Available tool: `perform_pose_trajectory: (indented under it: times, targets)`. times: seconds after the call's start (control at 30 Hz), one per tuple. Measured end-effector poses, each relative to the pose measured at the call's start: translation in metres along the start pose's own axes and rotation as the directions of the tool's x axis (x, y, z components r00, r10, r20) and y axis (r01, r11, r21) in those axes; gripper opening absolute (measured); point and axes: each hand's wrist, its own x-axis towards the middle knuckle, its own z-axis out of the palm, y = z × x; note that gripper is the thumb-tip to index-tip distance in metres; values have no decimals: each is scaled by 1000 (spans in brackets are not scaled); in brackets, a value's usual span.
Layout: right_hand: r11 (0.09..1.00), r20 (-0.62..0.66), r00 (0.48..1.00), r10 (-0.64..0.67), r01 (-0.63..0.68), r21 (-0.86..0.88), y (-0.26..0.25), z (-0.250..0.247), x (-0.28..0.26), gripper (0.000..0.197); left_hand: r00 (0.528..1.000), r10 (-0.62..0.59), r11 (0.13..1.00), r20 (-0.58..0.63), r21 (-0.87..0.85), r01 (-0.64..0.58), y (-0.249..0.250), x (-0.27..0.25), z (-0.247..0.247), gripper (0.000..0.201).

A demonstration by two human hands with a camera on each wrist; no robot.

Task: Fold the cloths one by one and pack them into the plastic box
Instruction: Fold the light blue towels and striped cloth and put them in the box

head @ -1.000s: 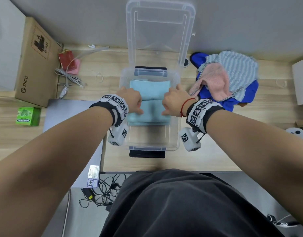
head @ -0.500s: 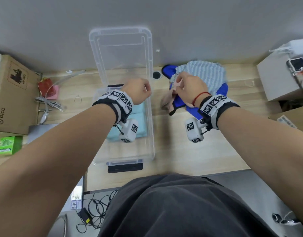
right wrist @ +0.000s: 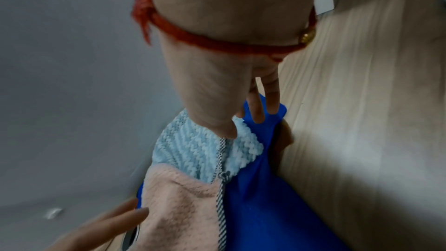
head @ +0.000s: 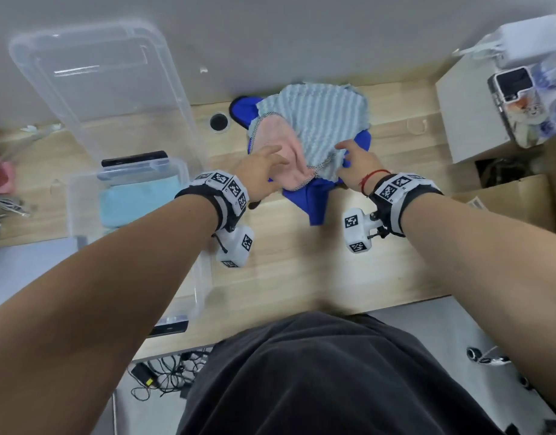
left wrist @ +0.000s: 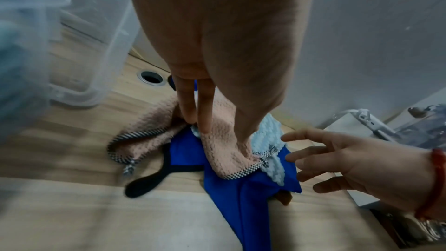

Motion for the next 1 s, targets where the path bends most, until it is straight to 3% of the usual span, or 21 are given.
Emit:
perform_pose_trajectory:
  times: [0.1, 0.2, 0.3, 0.47, 0.57, 0.63, 0.7, 0.77, 0.9, 1.0]
  targets:
    - [999, 94, 995, -45, 44, 15, 10, 4, 12, 57, 992, -56, 998, 113, 32, 53, 6, 19, 12, 72]
    - [994, 125, 987, -103, 99, 35, 18, 6, 26, 56, 977, -101, 995, 187, 42, 94, 8, 30, 21, 74]
    - [990, 46, 993, -109, 104, 99, 19, 4, 35, 43, 982, -143, 990, 123, 32, 140, 7, 33, 24, 62]
    - [980, -54, 994, -100, 108, 168, 18, -6, 45, 29, 947, -319, 943, -26, 86, 321, 5, 37, 5, 18]
    - [978, -105, 986, -126, 141, 151, 13, -10, 47, 31, 903, -422, 871, -81, 241, 428, 7, 33, -11, 32]
    - [978, -132, 980, -147, 164, 126, 10, -14, 45, 31, 852, -514, 802, -98, 298, 518, 5, 29, -17, 28]
    - [973, -157, 972, -178, 197, 117, 6, -18, 42, 28, 832, -552, 777, -65, 324, 540, 4, 24, -21, 23]
    - [965, -176, 961, -212, 234, 116, -1, -23, 37, 26, 857, -511, 803, -62, 321, 502, 7, 21, -24, 22]
    - [940, -182, 936, -300, 323, 108, -25, -41, 19, 10, 953, -298, 942, -60, 143, 304, 27, 19, -27, 57]
    - [882, -247, 878, -410, 450, 139, -46, -57, 3, 12, 976, -175, 984, -126, 9, 178, 56, 16, -32, 71]
